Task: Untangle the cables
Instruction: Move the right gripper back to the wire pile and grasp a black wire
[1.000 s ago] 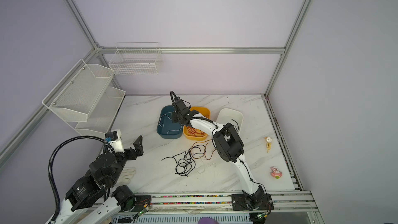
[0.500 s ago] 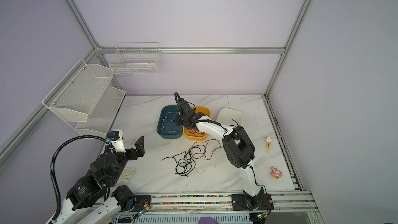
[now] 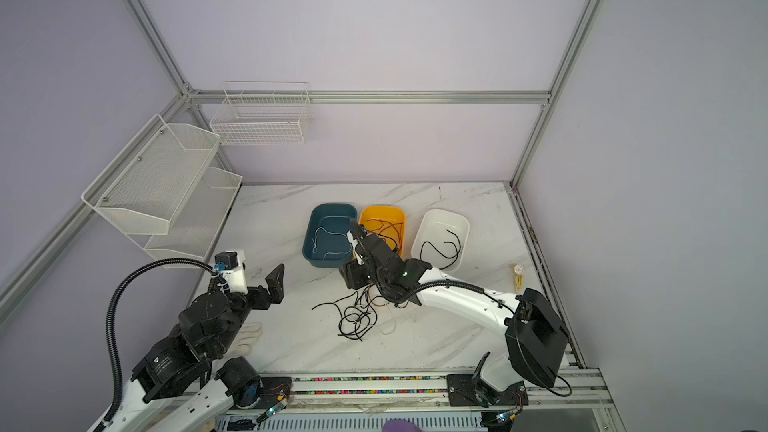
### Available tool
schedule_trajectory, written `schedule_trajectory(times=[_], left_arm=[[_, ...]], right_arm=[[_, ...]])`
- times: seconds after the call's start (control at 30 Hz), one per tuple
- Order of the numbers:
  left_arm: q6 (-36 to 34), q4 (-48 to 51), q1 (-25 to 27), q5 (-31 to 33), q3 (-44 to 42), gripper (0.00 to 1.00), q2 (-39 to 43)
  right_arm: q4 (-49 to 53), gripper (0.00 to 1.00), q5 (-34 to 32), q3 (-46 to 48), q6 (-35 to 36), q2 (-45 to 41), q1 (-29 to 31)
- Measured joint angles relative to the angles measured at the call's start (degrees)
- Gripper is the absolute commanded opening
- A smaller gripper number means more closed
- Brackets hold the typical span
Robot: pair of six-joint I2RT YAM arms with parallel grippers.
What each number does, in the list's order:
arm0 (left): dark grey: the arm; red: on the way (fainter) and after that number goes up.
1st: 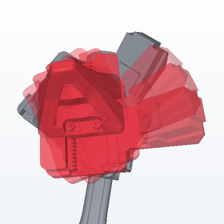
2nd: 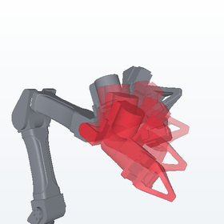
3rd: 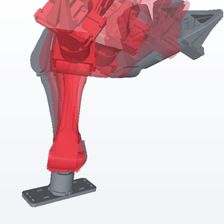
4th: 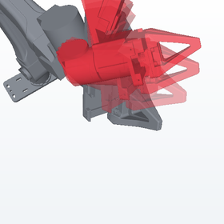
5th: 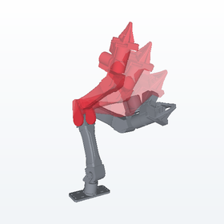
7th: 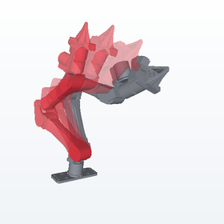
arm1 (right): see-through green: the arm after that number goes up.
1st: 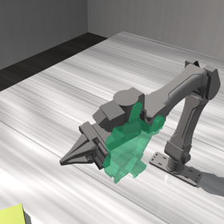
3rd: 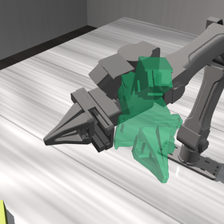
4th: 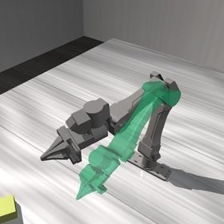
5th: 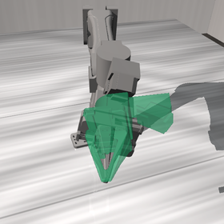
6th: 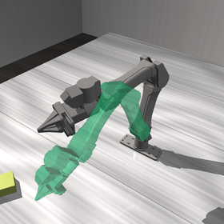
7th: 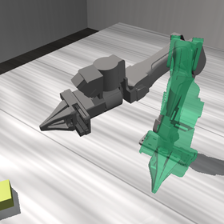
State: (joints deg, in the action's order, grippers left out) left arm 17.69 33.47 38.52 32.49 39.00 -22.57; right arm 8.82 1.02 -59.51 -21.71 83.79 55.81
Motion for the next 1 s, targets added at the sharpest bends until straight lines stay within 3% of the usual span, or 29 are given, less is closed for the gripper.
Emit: schedule_trajectory(times=[0.2, 0.47, 1.0], left_arm=[[-0.37, 0.0, -0.22, -0.79, -0.02, 1.0, -0.24], [-0.37, 0.02, -0.22, -0.83, -0.02, 1.0, -0.57], [-0.37, 0.02, -0.22, -1.44, -0.02, 1.0, -0.83]], right_arm=[[-0.74, 0.62, 1.64, 5.57, -4.39, -1.57, 3.23], [-3.48, 0.51, 2.82, 6.05, -6.54, 4.87, 4.11], [-3.76, 0.56, -1.88, 7.43, -8.11, 3.76, 4.15]])
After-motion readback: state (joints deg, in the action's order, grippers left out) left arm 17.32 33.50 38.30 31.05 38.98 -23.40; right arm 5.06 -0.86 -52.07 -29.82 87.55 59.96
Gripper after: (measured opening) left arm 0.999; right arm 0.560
